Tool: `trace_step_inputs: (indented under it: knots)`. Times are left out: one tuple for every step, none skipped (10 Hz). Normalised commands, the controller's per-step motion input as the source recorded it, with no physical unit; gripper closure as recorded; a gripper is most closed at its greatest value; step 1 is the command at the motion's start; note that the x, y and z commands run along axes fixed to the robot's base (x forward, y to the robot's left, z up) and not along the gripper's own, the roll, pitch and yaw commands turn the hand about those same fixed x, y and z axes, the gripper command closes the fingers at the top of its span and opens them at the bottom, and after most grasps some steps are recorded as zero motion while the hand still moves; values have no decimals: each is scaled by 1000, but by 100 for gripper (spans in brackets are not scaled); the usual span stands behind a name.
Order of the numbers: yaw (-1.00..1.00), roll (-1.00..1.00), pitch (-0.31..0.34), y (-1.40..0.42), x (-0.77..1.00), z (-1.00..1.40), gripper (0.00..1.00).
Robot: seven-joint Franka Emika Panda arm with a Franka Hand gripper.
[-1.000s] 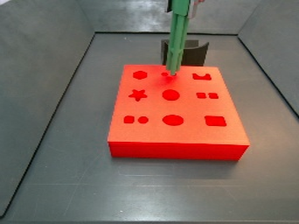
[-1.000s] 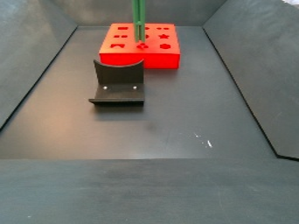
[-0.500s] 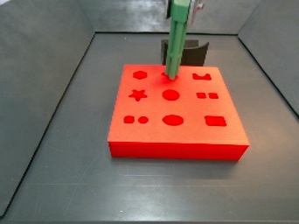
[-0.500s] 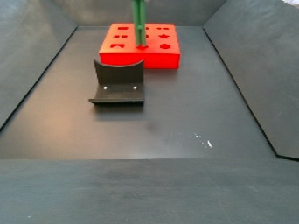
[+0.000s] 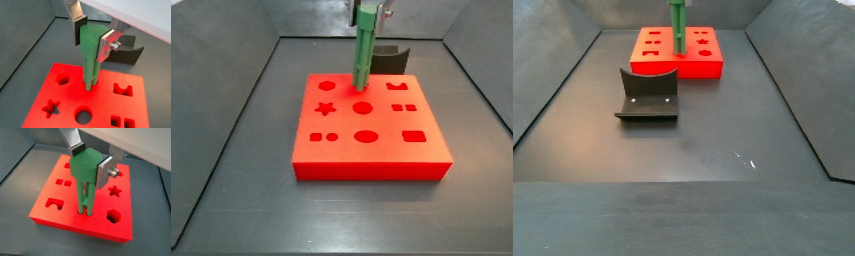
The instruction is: Insert the 3 prong object.
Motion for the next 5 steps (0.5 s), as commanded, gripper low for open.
trace_step_inputs:
  knots:
    - [0, 0, -11, 0, 109, -263, 100]
    - [0, -3, 11, 0, 411, -631, 100]
    - [0, 0, 43, 0, 406, -720, 100]
    - [0, -1, 40, 3, 400, -694, 100]
    - [-9, 0, 56, 0, 243, -546, 100]
